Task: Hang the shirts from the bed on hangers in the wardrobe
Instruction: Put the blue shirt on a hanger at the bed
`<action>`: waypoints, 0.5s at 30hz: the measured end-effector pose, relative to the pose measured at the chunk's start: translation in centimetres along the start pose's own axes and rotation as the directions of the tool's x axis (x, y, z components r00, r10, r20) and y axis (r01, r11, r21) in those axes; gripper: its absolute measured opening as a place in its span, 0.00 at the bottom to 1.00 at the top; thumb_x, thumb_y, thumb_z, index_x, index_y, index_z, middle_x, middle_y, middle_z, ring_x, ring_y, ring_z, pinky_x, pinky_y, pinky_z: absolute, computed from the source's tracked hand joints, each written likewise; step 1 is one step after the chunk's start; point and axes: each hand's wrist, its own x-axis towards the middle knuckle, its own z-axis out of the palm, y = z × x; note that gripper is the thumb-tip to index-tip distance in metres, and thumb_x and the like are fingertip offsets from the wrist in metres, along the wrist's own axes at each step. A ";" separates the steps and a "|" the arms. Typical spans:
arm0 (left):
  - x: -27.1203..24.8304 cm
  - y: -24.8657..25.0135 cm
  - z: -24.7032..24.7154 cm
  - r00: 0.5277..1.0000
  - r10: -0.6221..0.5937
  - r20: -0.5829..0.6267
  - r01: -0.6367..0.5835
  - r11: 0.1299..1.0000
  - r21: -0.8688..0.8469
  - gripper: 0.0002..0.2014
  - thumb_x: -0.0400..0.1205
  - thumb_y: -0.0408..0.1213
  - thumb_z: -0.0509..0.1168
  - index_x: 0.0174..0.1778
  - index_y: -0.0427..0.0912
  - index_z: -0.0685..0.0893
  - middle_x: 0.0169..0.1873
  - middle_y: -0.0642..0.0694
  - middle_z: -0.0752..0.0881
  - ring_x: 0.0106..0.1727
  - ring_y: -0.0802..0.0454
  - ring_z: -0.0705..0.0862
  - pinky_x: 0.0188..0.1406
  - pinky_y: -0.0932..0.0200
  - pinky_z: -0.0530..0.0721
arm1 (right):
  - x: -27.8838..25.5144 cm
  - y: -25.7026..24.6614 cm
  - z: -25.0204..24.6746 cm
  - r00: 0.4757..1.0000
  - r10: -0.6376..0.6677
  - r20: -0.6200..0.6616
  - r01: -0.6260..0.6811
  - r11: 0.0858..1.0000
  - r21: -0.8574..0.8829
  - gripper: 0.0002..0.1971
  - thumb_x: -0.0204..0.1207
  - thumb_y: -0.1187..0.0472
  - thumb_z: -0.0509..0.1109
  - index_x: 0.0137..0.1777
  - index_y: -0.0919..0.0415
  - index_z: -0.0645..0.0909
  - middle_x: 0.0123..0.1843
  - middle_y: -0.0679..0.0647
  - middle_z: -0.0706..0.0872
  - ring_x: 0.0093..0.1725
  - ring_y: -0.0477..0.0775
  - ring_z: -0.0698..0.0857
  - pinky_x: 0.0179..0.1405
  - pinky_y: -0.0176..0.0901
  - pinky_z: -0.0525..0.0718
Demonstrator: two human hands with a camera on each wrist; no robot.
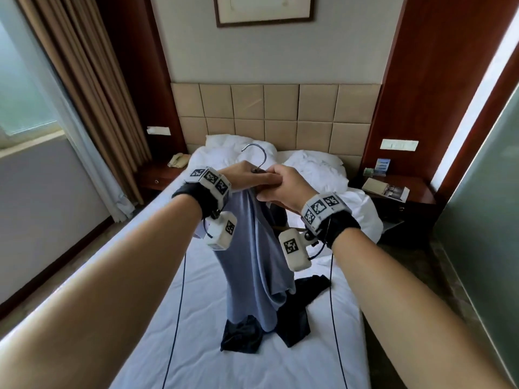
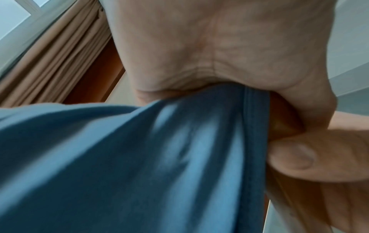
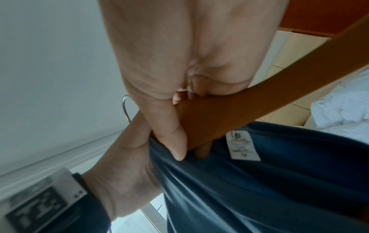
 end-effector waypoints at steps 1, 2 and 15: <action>0.1 0.2 -0.5 1.000 0.011 -0.006 -0.011 1.000 -0.024 0.26 0.76 0.65 0.68 0.36 0.42 0.86 0.30 0.45 0.85 0.33 0.53 0.78 0.35 0.59 0.73 | 0.1 -0.6 -0.4 1.000 -0.017 0.013 0.017 1.000 -0.009 0.17 0.67 0.72 0.80 0.53 0.58 0.81 0.43 0.57 0.89 0.40 0.52 0.89 0.40 0.38 0.87; 0.3 0.5 -1.0 0.999 0.028 -0.018 -0.028 0.999 -0.034 0.25 0.77 0.63 0.69 0.41 0.41 0.89 0.35 0.42 0.87 0.36 0.52 0.80 0.39 0.58 0.74 | 0.3 -1.1 -0.7 0.999 -0.026 0.027 0.027 0.999 -0.020 0.17 0.68 0.71 0.80 0.52 0.57 0.81 0.43 0.56 0.88 0.41 0.52 0.89 0.41 0.37 0.87; 0.7 3.3 -5.7 0.976 0.053 -0.211 -0.043 0.998 0.049 0.28 0.75 0.63 0.71 0.25 0.42 0.75 0.22 0.49 0.73 0.23 0.53 0.69 0.25 0.60 0.65 | 2.3 -5.4 -3.8 0.993 0.066 0.096 -0.080 0.986 0.145 0.13 0.70 0.70 0.70 0.55 0.64 0.83 0.58 0.72 0.87 0.60 0.70 0.87 0.67 0.63 0.83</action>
